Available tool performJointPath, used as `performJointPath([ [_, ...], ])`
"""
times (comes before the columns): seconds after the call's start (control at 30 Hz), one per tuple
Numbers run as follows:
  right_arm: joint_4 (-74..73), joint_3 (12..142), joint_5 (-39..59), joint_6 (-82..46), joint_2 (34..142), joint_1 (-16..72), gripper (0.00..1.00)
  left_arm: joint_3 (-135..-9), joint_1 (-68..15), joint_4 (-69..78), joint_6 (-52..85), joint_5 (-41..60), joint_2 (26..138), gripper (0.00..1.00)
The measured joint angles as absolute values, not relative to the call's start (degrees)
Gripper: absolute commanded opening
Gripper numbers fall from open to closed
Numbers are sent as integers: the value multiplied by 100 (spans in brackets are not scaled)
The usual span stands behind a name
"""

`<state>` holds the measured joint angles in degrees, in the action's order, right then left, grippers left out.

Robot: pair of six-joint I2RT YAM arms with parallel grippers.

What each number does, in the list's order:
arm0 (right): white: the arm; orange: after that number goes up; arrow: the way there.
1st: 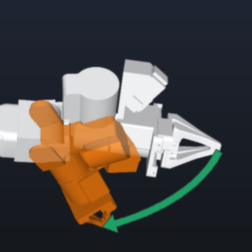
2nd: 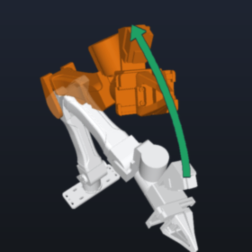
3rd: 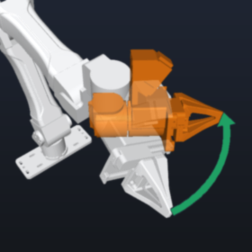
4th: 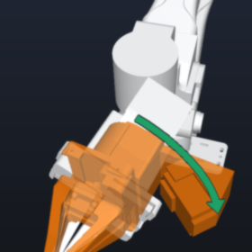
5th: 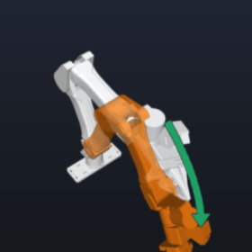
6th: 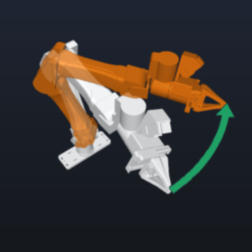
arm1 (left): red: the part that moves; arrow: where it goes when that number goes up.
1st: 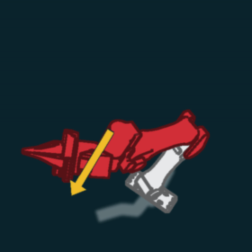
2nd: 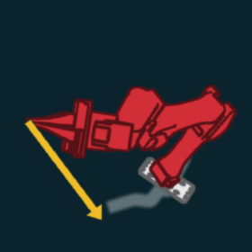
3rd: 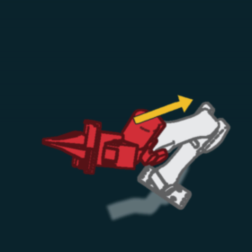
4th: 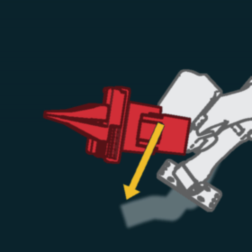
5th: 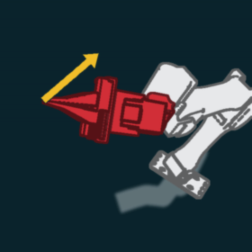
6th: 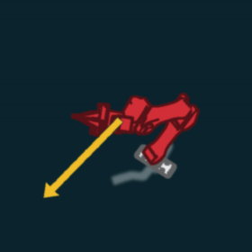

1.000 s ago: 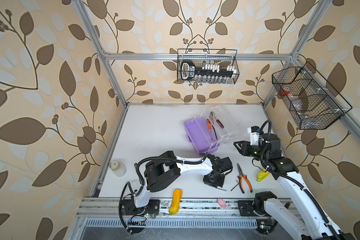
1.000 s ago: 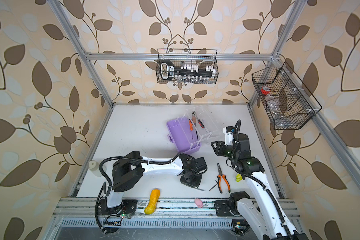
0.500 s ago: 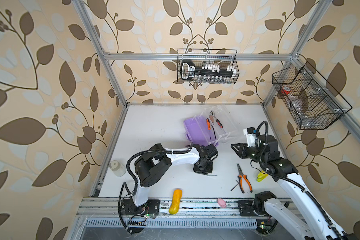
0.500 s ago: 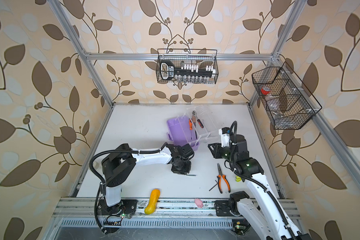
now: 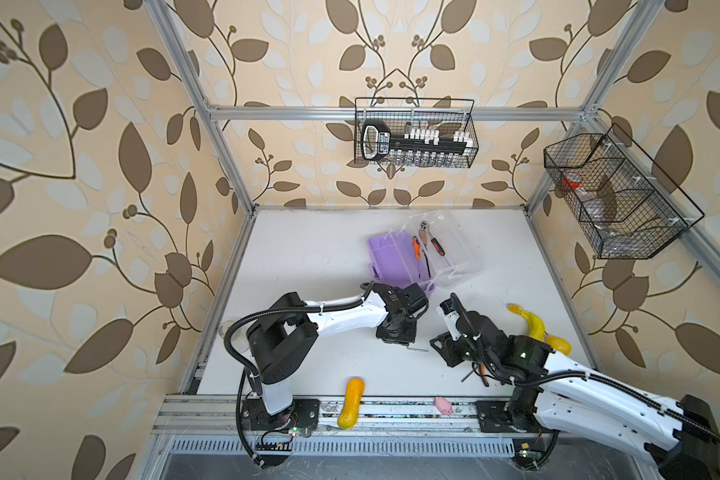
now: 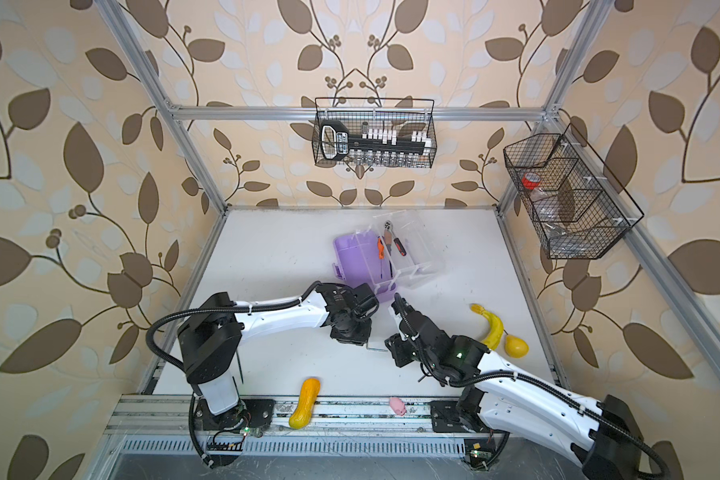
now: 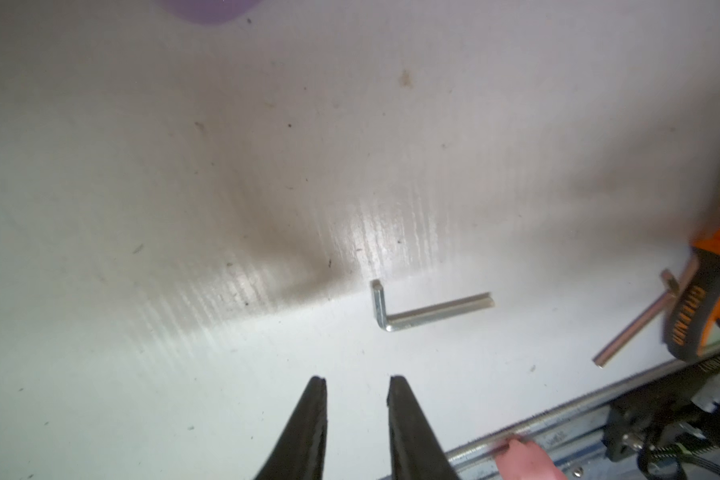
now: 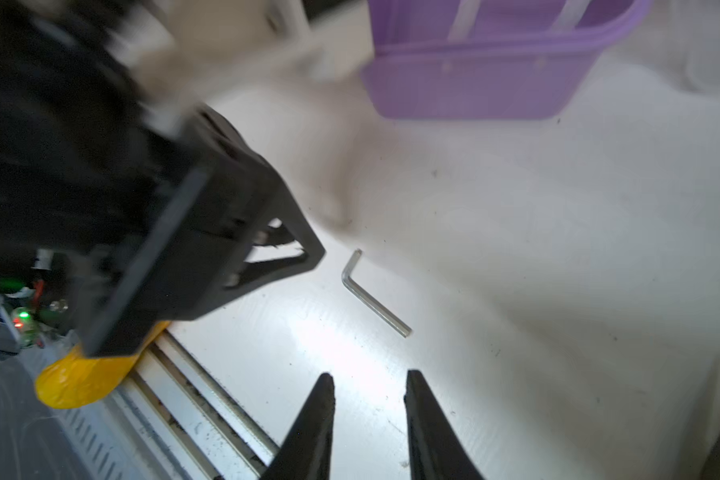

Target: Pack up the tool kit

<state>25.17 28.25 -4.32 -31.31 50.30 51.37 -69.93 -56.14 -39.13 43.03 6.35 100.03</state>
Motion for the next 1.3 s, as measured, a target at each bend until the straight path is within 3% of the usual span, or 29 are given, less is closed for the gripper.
performJointPath([
  [0.13, 2189, 2663, -482, -3380, 5561, 5203, 2, -6882, -5614, -3990, 4311, 495, 9561, 29],
  [0.4, 1389, 2613, -495, -3527, 6442, 5277, 0, -6578, -5544, -4329, 4390, -226, 8508, 29],
  [0.47, 1234, 2602, -471, -3531, 6681, 5310, 6, -6449, -5533, -4359, 4405, -469, 8132, 30],
  [0.63, 1100, 2689, -569, -3301, 7220, 5465, 34, -6130, -5411, -4386, 4482, -987, 7085, 35],
  [0.73, 1177, 2978, -792, -3052, 7516, 5642, 43, -5975, -5253, -4403, 4519, -1177, 6573, 37],
  [1.1, 1337, 3747, -1503, -2296, 8357, 6167, 47, -5690, -5087, -4525, 4539, -1406, 6165, 37],
  [1.17, 1334, 3765, -1505, -2215, 8466, 6171, 46, -5690, -5052, -4525, 4539, -1406, 6176, 37],
  [1.3, 1258, 3830, -1433, -2043, 8674, 6171, 26, -5677, -5015, -4525, 4541, -1402, 6250, 37],
])
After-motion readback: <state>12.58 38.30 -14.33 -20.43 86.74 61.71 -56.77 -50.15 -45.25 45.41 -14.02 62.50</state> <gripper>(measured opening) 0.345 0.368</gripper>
